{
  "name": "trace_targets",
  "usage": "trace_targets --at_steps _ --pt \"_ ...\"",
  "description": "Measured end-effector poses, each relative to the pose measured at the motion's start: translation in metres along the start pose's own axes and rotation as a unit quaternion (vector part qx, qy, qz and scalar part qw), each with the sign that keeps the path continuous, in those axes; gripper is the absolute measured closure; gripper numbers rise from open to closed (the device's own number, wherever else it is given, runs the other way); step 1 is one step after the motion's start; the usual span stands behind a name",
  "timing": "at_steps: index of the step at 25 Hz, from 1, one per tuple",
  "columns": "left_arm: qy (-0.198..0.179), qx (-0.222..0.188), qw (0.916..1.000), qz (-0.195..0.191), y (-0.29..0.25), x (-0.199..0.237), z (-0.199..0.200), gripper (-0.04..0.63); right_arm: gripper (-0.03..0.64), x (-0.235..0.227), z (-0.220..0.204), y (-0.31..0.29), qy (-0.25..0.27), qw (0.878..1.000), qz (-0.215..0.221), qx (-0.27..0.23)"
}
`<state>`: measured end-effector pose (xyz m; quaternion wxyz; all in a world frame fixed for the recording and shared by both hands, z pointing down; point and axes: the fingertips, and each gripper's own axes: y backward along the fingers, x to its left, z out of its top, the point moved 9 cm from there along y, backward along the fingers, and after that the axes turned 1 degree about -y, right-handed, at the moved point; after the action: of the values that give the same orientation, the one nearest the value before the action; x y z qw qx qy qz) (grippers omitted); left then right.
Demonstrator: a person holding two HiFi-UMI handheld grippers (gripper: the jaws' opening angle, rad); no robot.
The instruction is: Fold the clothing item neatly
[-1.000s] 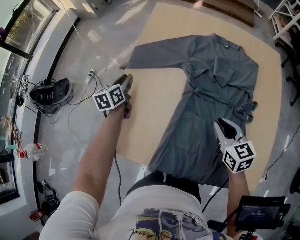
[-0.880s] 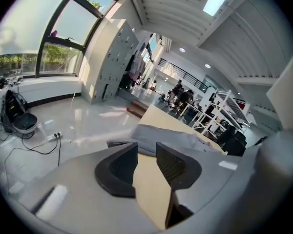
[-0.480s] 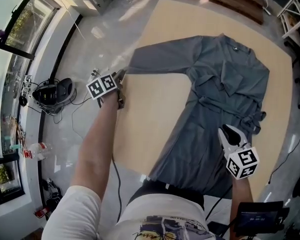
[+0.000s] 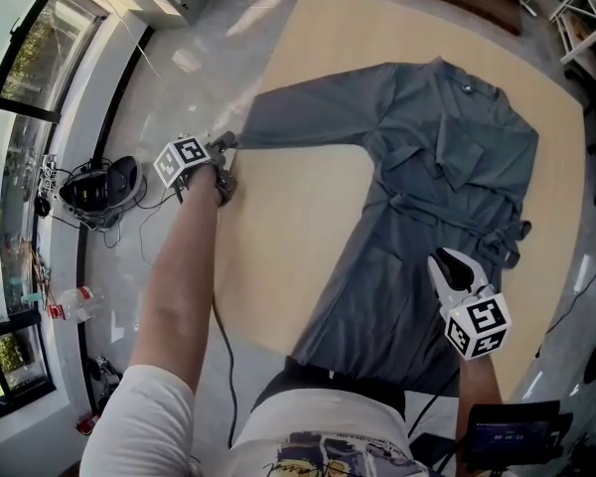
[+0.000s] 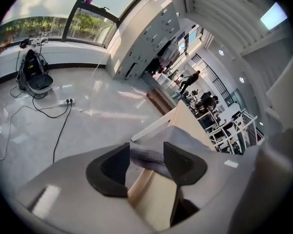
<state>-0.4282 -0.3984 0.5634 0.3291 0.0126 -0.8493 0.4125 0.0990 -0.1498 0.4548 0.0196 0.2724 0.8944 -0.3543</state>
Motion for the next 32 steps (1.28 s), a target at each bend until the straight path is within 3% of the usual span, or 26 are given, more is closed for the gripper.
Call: trace_targets --at_steps 7,11,13,15,17,20,23,26,32 --pt "-0.017 0.056 0.9973 0.044 -0.018 0.001 0.007 0.367 0.557 -0.01 -0.009 -0.004 -0.015 1.0 0.0 0.004" --pt "0.017 0.078 0.996 0.04 -0.025 0.008 0.007 0.369 0.557 -0.008 -0.01 -0.004 -0.019 1.0 0.001 0.008" --pt "0.015 0.083 0.9958 0.036 -0.026 0.008 0.008 0.407 0.557 -0.008 -0.011 -0.004 -0.022 1.0 0.0 0.009" --pt "-0.01 0.093 0.995 0.036 -0.026 0.006 0.008 0.507 0.557 -0.008 -0.012 -0.003 -0.026 1.0 -0.002 0.011" --pt "-0.028 0.094 0.9948 0.028 -0.024 0.004 0.008 0.524 0.557 -0.008 -0.012 -0.004 -0.027 1.0 -0.002 0.012" --pt "-0.029 0.067 0.9972 0.012 -0.017 0.003 0.011 0.54 0.557 -0.007 -0.011 -0.007 -0.025 1.0 0.0 0.011" --pt "-0.058 0.026 0.998 -0.005 -0.009 -0.006 0.019 0.545 0.558 -0.007 -0.009 -0.008 -0.021 1.0 0.0 0.01" --pt "-0.098 -0.01 0.9948 -0.025 0.0 -0.018 0.028 0.545 0.557 -0.008 -0.009 -0.01 -0.018 1.0 0.001 0.011" --pt "-0.137 -0.079 0.9834 -0.089 0.018 -0.051 0.035 0.549 0.557 -0.012 -0.017 -0.004 -0.029 1.0 -0.005 0.003"
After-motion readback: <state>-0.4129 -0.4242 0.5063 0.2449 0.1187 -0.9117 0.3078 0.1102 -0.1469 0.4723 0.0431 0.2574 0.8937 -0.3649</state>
